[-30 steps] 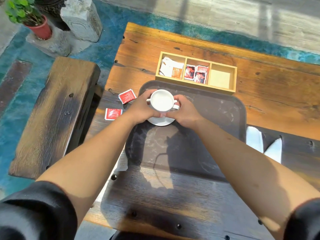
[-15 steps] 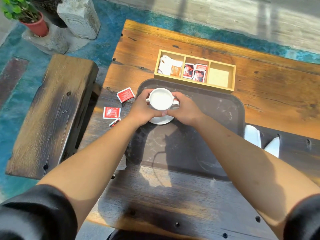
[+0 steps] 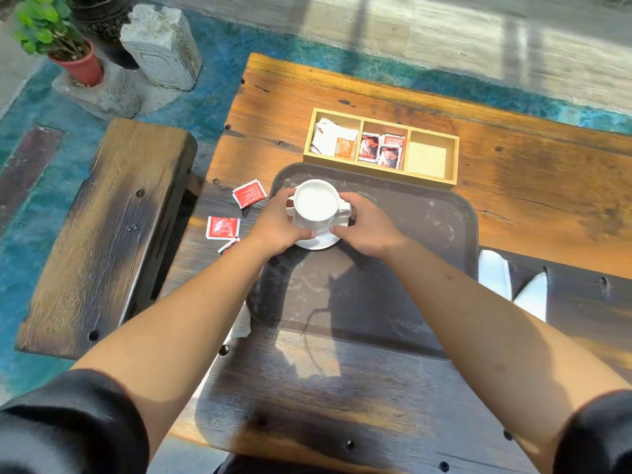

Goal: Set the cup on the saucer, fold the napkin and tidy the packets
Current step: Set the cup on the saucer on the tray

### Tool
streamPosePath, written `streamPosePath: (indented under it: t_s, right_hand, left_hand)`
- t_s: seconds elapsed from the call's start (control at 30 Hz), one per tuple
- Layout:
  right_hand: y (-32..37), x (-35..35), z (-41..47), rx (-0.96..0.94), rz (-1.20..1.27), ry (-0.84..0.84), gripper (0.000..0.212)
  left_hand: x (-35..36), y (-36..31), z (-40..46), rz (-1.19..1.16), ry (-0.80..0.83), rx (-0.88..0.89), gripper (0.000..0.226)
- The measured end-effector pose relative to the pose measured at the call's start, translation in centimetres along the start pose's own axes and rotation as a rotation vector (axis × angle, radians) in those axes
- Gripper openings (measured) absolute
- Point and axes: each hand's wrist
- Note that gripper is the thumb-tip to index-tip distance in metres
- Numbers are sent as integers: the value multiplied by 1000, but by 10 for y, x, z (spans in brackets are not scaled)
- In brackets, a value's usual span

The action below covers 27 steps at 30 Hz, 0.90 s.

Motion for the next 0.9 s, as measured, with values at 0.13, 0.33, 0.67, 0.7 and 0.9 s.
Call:
streamPosePath:
  t_s: [0.13, 0.33, 0.67, 0.7, 0.9]
  right_hand:
    - [-8, 4, -16, 17, 25, -63, 62]
    - [-21, 2, -56, 46, -2, -137, 44]
    - [-79, -7, -152, 110, -94, -182, 20]
    - [-88, -9, -163, 125, -103, -192, 20]
    - [-152, -25, -229, 236, -172, -290, 20]
  left_hand:
    - [-7, 7, -10, 56, -14, -85, 75]
    - [-2, 7, -43, 115, 30, -81, 27]
    - [75, -35, -105, 411, 319, 155, 14]
    - [87, -40, -111, 452, 349, 187, 13]
    - [169, -74, -139, 629, 525, 378, 16]
Point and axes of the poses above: each hand's wrist, its own z-axis towards the middle knuckle, its own x-axis out of the palm, y = z × x, and after that the axes turned 7 degrees about -z, right-handed
